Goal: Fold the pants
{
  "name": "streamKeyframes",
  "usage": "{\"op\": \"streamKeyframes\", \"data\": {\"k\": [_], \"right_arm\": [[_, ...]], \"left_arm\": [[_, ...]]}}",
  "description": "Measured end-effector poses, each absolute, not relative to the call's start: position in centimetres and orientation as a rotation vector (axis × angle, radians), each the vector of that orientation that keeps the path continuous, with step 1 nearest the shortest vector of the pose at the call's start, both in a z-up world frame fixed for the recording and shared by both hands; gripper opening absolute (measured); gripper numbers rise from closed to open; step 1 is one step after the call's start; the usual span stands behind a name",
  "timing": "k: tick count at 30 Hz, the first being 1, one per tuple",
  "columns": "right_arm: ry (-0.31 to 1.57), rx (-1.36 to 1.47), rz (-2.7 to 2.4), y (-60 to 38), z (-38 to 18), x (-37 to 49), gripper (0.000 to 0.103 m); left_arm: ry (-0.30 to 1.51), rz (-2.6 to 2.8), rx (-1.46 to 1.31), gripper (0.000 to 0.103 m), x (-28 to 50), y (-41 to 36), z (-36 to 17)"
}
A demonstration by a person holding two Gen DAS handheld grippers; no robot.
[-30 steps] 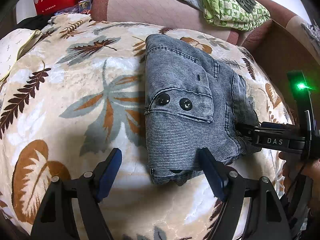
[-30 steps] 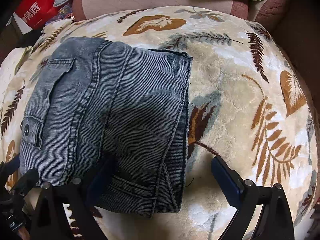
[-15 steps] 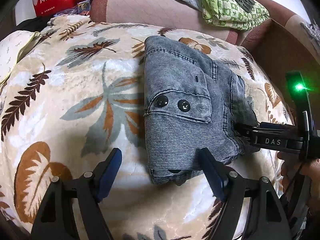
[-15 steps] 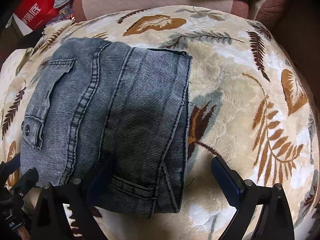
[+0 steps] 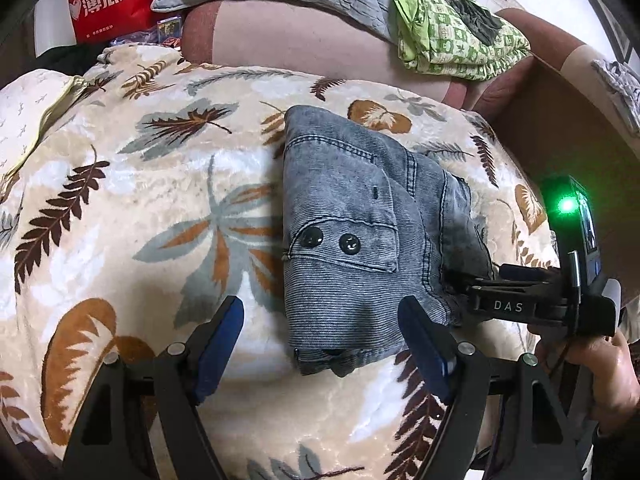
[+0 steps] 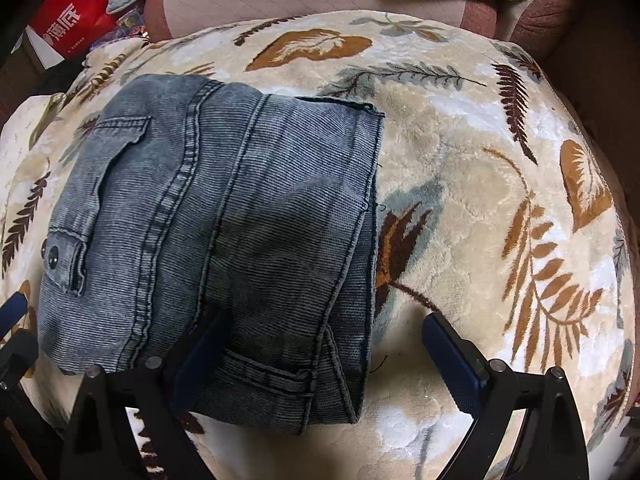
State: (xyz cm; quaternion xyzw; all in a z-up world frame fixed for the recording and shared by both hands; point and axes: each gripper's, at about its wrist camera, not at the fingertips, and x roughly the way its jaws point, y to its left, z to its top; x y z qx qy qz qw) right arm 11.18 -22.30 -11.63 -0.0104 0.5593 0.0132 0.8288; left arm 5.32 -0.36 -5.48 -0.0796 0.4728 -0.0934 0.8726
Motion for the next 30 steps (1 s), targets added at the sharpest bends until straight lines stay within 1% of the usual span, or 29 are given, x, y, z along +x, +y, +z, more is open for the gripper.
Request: {"op": "streamKeyframes", "data": {"k": [30], "right_arm": [[1.188, -0.012, 0.04, -23.2, -11.6, 11.1, 0.098]], "left_arm": [[1.008, -0.164, -0.184, 0.08, 5.5, 0.9, -6.2]]}}
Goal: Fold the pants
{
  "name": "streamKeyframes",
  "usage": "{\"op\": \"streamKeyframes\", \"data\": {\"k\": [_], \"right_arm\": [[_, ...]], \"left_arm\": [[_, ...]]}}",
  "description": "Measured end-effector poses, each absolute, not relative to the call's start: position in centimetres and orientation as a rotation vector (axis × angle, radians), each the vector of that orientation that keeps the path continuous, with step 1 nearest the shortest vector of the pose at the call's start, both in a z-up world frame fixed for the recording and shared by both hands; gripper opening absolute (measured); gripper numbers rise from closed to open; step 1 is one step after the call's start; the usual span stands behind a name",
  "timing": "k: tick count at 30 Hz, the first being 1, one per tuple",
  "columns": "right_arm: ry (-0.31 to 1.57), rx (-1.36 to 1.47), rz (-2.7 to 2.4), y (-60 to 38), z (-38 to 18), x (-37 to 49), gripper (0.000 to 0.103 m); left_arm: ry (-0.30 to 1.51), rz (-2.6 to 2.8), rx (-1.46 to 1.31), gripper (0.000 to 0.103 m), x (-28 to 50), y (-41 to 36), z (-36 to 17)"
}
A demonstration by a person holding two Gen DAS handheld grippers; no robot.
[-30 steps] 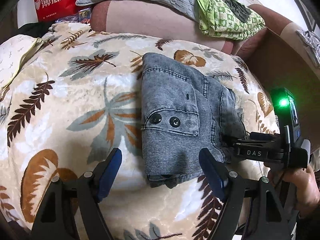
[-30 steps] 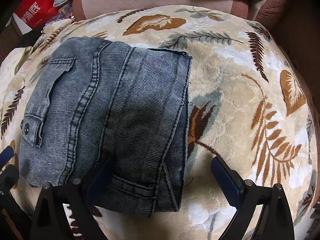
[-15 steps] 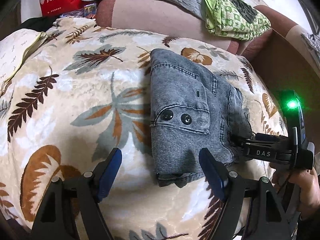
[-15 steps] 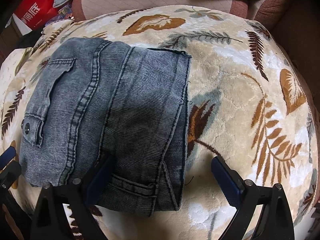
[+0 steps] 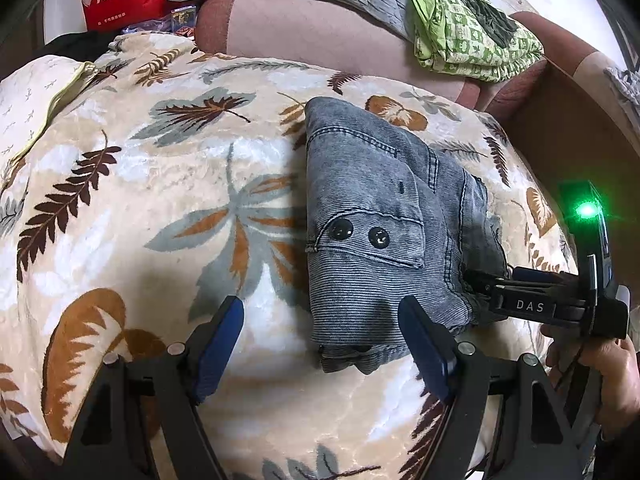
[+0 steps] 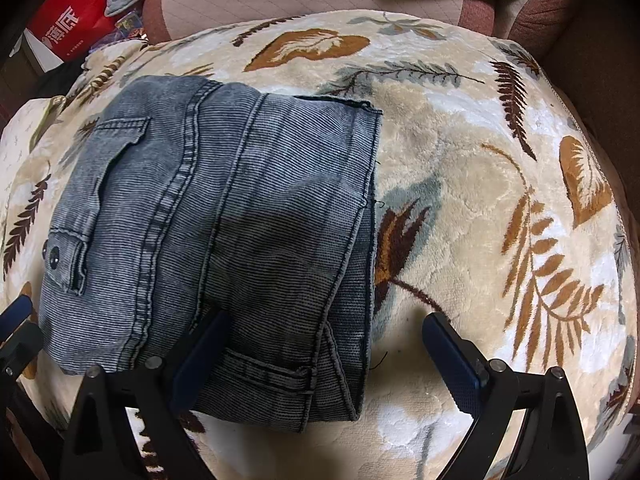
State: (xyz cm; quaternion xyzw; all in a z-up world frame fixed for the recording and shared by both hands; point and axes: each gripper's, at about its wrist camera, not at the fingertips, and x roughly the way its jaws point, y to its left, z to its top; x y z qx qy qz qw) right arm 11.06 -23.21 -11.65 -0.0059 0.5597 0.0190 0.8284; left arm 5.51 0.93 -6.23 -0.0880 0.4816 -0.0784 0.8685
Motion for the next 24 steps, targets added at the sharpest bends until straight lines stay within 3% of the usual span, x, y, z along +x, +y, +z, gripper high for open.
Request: {"op": "streamKeyframes", "data": {"k": [7, 16, 21, 24], "right_arm": [[1.197, -0.008, 0.048, -23.7, -11.5, 11.1, 0.098], [1.088, 0.014, 0.097, -23.3, -7.2, 9.2, 0.098], [1.209, 0.017, 0.112, -23.0, -11.6, 9.0, 0.098], [1.217, 0.165, 0.113, -25.1, -11.9, 8.6, 0.1]], "left_arm": [[1.007, -0.151, -0.19, 0.08, 5.5, 1.8, -6.3], [1.01, -0.139, -0.196, 0.08, 5.4, 2.5, -6.5], [1.005, -0.133, -0.193, 0.08, 5.2, 2.6, -6.2], [1.004, -0.123, -0.193, 0.08, 5.0, 3.0, -5.9]]}}
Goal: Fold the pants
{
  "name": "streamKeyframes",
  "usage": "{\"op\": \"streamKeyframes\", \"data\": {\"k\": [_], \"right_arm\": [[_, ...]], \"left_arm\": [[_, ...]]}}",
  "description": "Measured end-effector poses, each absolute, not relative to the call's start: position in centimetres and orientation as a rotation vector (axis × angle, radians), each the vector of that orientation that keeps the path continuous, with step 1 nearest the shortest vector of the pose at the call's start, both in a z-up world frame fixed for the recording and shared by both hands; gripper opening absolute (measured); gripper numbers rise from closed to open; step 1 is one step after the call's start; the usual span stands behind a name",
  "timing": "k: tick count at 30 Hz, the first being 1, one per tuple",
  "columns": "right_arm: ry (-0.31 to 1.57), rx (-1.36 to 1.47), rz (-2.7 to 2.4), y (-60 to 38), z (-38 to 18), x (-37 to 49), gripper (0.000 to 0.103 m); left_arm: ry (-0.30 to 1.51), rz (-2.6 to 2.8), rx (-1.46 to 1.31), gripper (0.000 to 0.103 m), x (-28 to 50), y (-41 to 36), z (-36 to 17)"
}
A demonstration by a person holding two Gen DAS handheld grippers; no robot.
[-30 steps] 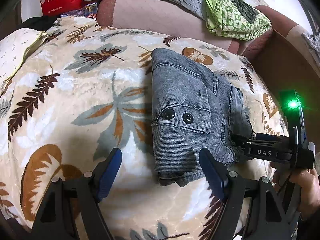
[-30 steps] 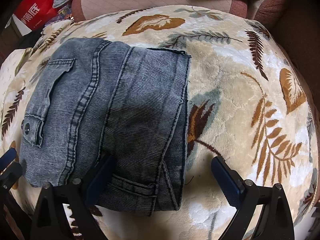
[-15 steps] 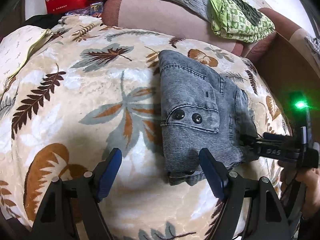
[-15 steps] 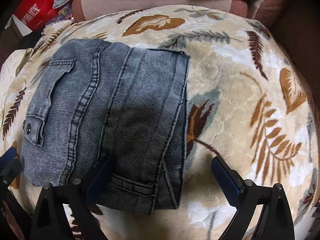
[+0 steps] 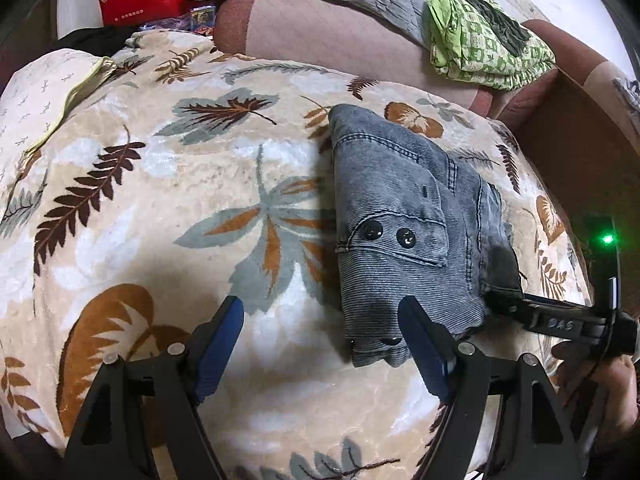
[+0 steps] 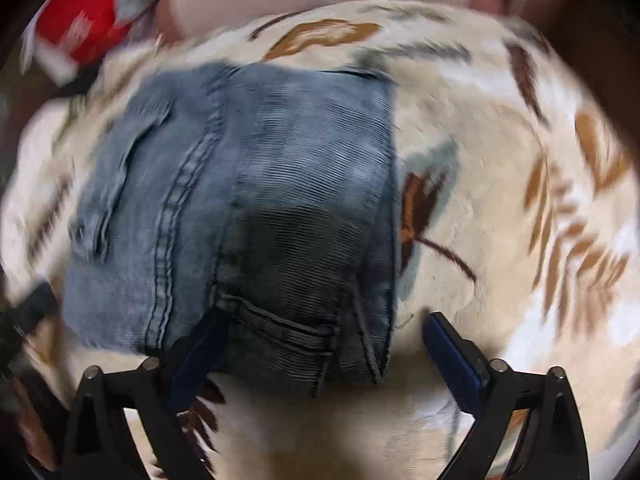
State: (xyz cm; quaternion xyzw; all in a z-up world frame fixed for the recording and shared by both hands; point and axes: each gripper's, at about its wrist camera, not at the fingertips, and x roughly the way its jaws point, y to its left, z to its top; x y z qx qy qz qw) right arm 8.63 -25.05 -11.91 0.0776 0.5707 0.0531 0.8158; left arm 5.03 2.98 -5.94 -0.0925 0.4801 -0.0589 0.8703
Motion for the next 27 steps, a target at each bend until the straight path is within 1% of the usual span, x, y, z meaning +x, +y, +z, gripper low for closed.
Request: {"op": "streamKeyframes", "data": {"k": [4, 11, 17, 20, 21, 23, 27], "right_arm": [[1.144, 0.124, 0.112, -26.5, -9.9, 7.1, 0.1], [1.117, 0.435, 0.171, -33.3, -9.2, 6.9, 0.1], [1.14, 0.613, 0.329, -33.7, -9.6, 10.1, 0.099], [1.178, 0.595, 0.341, -32.5, -10.3, 11.8, 0.096], [1.186, 0.599, 0.349, -32.3, -10.5, 12.1, 0.092], [1.206, 0.601, 0.356, -31.6, -11.2, 13.1, 0.087], [1.24, 0.535, 0.325, -29.8, -12.8, 14.4, 0.085]], "left_arm": [[0.999, -0.11, -0.188, 0.08, 5.1, 3.5, -5.8], [1.043, -0.124, -0.255, 0.08, 7.6, 4.2, -6.5], [1.094, -0.233, -0.379, 0.08, 10.7, 3.3, -7.1], [1.121, -0.234, -0.411, 0.08, 12.2, 3.1, -7.6], [1.123, -0.221, -0.407, 0.08, 12.5, 3.0, -7.6], [1.11, -0.213, -0.395, 0.08, 13.0, 2.5, -7.4], [1.074, -0.137, -0.264, 0.08, 13.7, 0.9, -6.8]]}}
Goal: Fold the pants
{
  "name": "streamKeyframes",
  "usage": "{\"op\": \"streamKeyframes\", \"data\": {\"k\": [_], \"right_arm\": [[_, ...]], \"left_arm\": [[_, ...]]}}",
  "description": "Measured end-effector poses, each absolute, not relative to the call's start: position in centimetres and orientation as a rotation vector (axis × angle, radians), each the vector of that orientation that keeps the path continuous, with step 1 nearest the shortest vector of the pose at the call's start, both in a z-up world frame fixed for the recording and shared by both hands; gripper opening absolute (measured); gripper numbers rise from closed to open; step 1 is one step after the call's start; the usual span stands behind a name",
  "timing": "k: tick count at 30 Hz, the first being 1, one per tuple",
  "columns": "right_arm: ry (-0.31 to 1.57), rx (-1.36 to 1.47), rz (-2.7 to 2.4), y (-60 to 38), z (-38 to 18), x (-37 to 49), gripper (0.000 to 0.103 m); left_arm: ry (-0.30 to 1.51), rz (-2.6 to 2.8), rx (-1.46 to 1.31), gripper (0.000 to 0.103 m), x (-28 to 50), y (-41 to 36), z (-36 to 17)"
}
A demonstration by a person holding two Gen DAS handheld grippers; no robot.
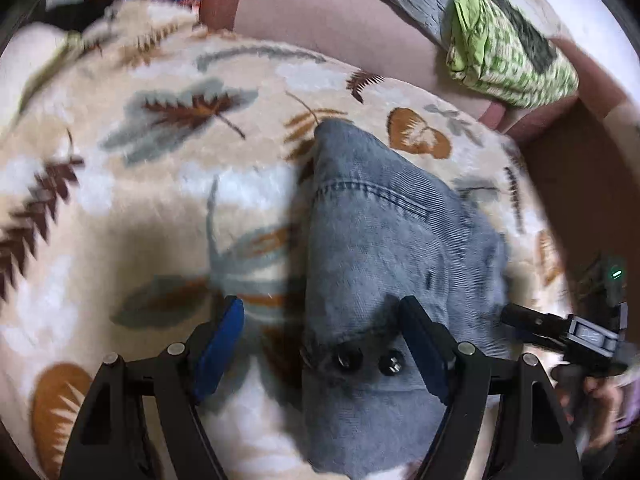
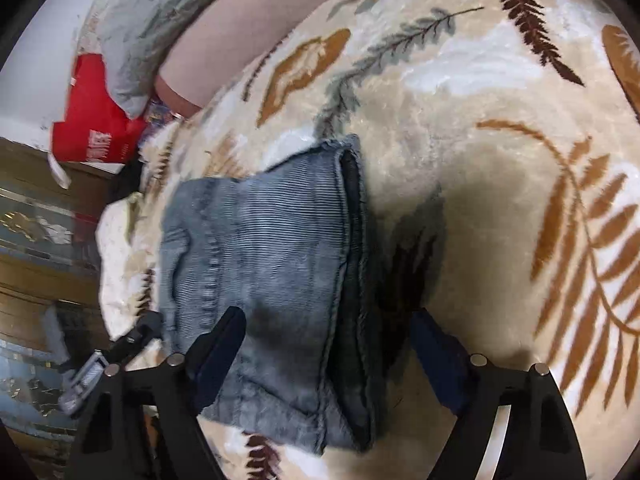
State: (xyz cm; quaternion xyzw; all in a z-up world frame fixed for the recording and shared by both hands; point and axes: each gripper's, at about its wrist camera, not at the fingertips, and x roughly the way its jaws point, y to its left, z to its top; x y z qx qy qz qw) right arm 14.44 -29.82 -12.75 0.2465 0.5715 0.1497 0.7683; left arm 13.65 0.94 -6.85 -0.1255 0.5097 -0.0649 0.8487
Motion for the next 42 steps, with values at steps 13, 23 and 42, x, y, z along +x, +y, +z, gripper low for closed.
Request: {"op": "streamKeyframes", "data": {"k": [13, 23, 42], "right_arm": [[1.252, 0.455, 0.302, -28.6, -12.7, 15.8, 0.087], [1.26, 0.448, 0.352, -26.8, -12.9, 16.4, 0.085], [1.179, 0.354, 0.379, -24.2, -9.2, 15.0, 0.024]], "left_arm": [[1.033, -0.118, -0.145, 0.08, 13.9, -0.6, -6.8], [1.053, -0.128, -0.158, 0.08, 14.7, -1.2, -7.5], [1.062, -0.217, -0.155, 0.022, 13.8, -2.2, -5.6]]}}
